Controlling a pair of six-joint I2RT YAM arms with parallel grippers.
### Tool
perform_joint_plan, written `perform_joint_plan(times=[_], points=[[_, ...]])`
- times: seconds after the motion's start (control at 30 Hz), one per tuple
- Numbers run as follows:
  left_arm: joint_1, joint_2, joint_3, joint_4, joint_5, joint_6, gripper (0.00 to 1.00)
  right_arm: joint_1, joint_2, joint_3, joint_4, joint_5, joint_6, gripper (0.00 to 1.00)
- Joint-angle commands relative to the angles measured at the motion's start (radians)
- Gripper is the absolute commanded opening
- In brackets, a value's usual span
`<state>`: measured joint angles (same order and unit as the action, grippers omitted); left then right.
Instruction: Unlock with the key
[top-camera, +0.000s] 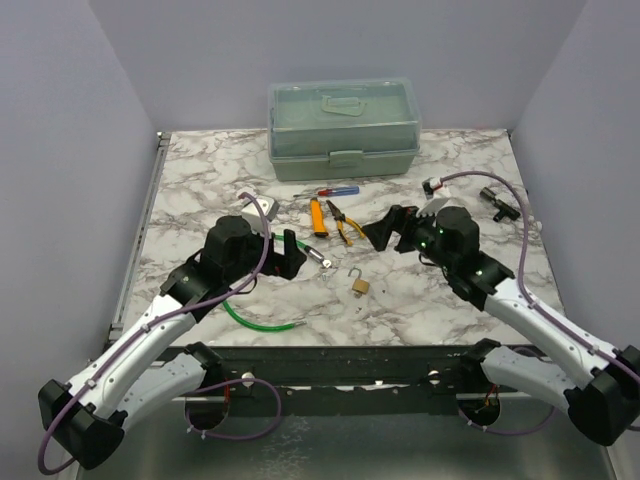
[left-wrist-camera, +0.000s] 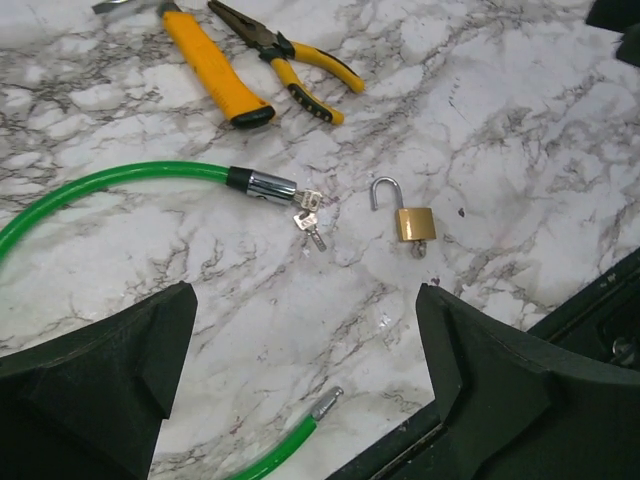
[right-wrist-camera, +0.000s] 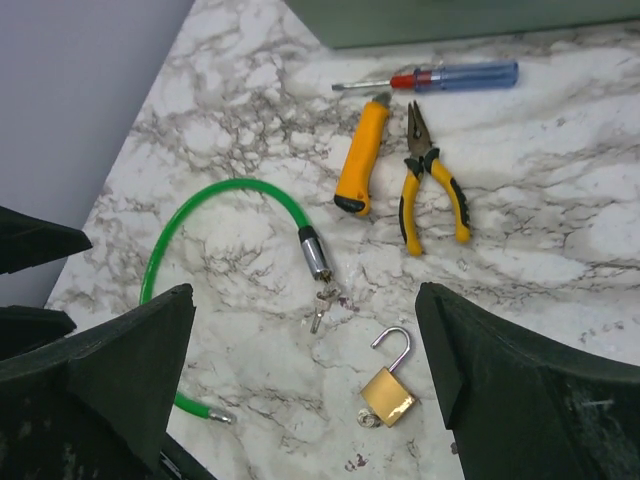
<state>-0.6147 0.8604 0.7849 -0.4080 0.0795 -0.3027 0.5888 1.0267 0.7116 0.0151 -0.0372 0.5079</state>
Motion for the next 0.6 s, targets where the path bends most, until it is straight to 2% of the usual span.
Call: perform_joint_plan(times=[0.0, 0.33, 0.5, 0.57], points=[[0.016, -0.076, -0.013, -0.010, -0.166, -0.009, 0.99, -0.004, -0.114, 0.028, -0.098, 0.136, -0.063, 1.00], [0.031, -0.308, -0.064, 0.043, -0.510, -0.039, 0.99, -0.004, -0.345, -0.036, -0.184, 0.420, 0.053, 1.00], [0.032, -0.404, -0.093, 0.059, -0.672, -0.046, 0.99, -0.005, -0.476, -0.113, -0.180, 0.467, 0.087, 1.00], [0.032, -0.430, -0.099, 0.063, -0.697, -0.046, 0.99, -0.004, -0.522, -0.136, -0.176, 0.472, 0.094, 1.00]])
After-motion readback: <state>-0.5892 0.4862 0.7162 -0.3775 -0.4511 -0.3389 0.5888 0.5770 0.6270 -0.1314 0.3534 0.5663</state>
